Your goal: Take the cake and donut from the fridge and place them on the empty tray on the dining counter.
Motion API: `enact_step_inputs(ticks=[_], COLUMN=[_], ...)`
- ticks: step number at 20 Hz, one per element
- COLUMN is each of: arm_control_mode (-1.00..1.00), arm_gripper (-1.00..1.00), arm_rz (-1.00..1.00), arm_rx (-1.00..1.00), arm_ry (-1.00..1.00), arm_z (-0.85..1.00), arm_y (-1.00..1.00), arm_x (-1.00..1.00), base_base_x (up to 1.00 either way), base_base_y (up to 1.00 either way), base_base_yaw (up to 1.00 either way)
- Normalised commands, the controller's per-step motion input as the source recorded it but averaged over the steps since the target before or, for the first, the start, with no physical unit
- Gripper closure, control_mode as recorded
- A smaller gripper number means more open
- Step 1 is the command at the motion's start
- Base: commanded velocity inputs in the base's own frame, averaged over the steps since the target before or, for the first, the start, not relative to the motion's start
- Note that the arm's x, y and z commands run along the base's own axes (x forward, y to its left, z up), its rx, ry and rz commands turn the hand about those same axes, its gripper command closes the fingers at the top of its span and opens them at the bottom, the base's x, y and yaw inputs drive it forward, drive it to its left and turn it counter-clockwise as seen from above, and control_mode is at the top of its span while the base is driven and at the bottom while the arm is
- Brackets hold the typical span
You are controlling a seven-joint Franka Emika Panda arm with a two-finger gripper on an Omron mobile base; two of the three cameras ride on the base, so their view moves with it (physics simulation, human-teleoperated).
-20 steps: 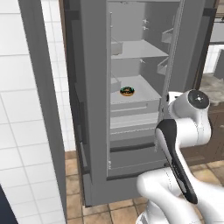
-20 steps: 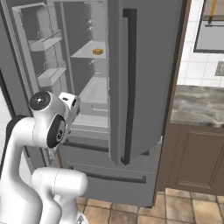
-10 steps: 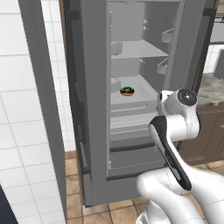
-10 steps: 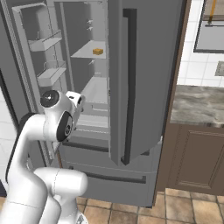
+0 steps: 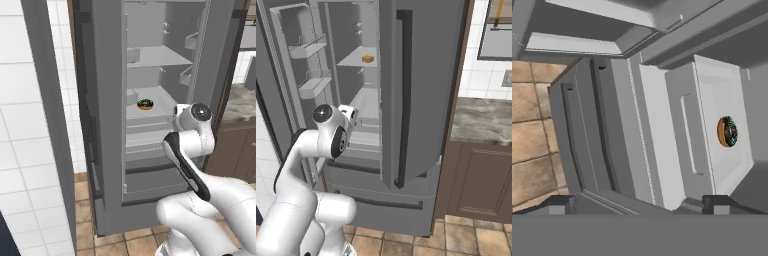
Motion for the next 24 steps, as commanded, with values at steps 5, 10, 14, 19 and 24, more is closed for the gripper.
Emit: enact_step_inputs(ticks=[5, 10, 14, 19, 24], arm_control_mode=[-1.0, -1.0, -1.0, -1.0, -1.0], arm_gripper=[-1.0, -1.0, -1.0, -1.0, -1.0], arm_rz=[0.0, -0.02, -0.02, -0.11, -0.31], arm_rx=[-0.02, -0.05, -0.05, -0.06, -0.06], arm_ry=[0.0, 0.01, 0.02, 0.05, 0.03], arm_z=[-0.12, -0.17, -0.08, -0.06, -0.2], arm_y=[-0.19, -0.09, 0.0, -0.23, -0.55], arm_x=[0.41, 0.41, 0.41, 0.08, 0.0], base_base_x=[0.0, 0.0, 0.0, 0.0, 0.0], base_base_y=[0.0, 0.0, 0.0, 0.0, 0.0], base_base_yaw=[0.0, 0.0, 0.0, 0.0, 0.0])
